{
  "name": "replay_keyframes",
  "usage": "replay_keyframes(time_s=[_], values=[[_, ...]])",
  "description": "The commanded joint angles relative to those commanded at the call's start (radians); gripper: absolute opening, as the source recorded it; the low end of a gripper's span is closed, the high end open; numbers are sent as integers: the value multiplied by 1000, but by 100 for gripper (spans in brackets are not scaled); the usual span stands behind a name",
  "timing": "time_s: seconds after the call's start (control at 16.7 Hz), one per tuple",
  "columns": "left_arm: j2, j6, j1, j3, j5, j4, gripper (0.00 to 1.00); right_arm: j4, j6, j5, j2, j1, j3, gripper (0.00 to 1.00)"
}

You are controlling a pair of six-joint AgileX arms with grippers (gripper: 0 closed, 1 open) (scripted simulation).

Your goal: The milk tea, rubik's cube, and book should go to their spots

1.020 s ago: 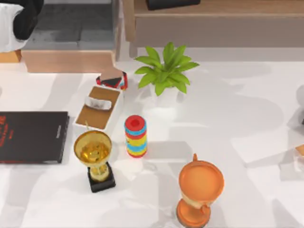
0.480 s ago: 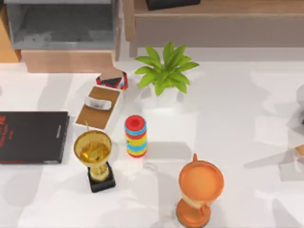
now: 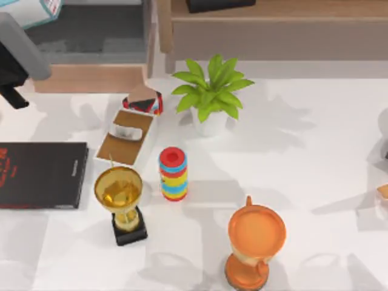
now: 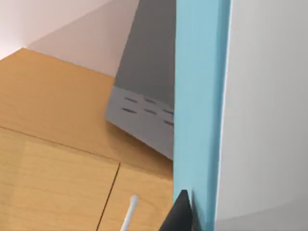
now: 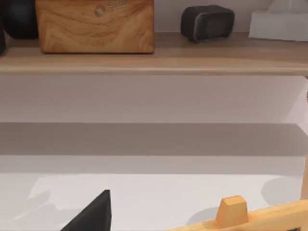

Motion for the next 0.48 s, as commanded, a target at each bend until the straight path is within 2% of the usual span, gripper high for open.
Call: replay_keyframes(time_s=[0.24,0.48], values=[[2,259,47,-290,23,34,0,0,0,0,0,0,0,100],[53,360,71,-458,34,40,0,0,0,0,0,0,0,100]])
